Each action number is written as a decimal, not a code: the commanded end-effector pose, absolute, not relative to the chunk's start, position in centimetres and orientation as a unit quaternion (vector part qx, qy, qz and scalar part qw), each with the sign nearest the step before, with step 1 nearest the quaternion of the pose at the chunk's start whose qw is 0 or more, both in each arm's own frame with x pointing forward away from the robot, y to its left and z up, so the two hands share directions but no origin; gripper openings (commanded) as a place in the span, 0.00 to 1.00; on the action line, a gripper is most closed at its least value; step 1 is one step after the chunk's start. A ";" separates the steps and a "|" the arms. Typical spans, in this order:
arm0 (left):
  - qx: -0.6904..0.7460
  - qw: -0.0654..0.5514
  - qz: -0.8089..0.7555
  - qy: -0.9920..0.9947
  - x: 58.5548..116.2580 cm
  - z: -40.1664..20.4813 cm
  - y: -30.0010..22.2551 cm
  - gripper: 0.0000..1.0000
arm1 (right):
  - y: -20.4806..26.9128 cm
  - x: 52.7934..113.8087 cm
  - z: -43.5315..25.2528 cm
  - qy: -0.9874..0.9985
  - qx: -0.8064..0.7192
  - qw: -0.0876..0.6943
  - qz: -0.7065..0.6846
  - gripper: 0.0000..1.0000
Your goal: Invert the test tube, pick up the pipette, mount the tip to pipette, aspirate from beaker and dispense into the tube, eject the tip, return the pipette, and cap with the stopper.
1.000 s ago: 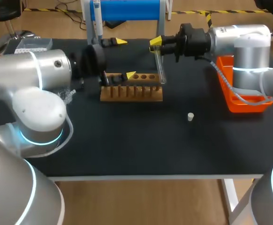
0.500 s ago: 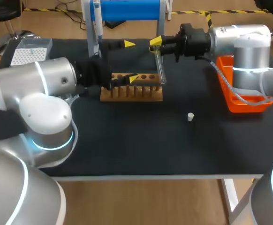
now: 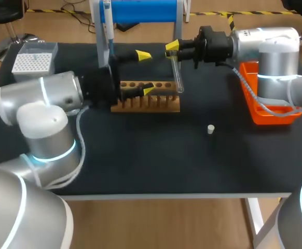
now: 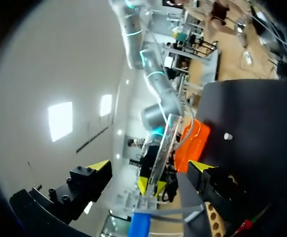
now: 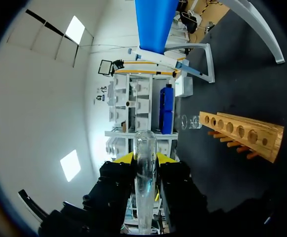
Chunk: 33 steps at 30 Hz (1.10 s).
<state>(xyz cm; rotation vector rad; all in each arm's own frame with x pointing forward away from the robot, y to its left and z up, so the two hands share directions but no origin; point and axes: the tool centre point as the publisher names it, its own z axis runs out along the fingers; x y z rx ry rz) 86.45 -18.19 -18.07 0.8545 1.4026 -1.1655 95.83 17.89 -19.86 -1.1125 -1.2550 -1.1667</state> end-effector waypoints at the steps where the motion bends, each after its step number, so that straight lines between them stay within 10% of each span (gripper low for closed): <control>1: 0.459 0.484 -0.536 0.518 86.9 -18.3 -18.6 1.00 | 17.8 95.8 -19.8 -0.525 -0.465 0.521 -0.487 0.00; 33: 0.496 0.520 -0.458 0.523 85.1 -19.0 -23.9 1.00 | 17.8 95.8 -19.8 -0.525 -0.465 0.521 -0.487 0.00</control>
